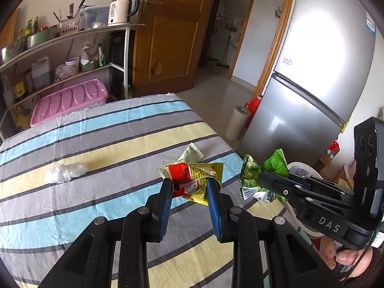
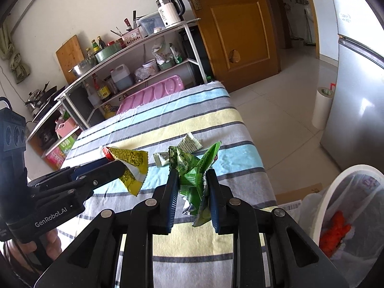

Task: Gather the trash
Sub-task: 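Carry both held wrappers toward the white bin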

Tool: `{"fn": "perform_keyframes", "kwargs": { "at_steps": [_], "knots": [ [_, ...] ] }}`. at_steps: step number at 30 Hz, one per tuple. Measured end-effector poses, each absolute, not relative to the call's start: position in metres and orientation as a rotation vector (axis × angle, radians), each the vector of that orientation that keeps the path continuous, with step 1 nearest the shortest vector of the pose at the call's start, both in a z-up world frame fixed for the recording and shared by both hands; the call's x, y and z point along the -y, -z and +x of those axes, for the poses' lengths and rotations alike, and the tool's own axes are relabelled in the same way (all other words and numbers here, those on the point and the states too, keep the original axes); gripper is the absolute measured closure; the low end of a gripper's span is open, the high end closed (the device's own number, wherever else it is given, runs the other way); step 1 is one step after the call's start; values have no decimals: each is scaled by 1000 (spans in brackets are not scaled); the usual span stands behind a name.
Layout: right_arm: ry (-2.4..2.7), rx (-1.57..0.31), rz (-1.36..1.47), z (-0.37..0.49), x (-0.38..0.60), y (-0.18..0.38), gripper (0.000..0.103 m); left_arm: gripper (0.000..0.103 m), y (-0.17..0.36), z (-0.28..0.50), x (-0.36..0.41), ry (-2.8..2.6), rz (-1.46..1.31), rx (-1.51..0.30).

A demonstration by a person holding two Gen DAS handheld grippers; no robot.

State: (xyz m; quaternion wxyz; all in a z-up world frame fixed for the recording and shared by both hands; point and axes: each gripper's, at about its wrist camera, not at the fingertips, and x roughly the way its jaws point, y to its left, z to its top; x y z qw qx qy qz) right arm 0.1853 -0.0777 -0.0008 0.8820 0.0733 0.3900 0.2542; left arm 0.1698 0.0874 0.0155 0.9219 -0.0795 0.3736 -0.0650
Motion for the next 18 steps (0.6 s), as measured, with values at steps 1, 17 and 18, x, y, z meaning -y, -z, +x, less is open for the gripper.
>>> {"fn": "perform_keyframes", "kwargs": {
  "at_steps": [1,17,18],
  "knots": [
    [-520,-808,158,184,84,0,79,74,-17,170,-82,145,-156,-765],
    [-319,-772,228,158,197,-8,79,74,-19,187,34,372,-66,-783],
    [-306,-773,236,156,205,-7,79,74,-17,188,43,386,-62,-787]
  ]
}}
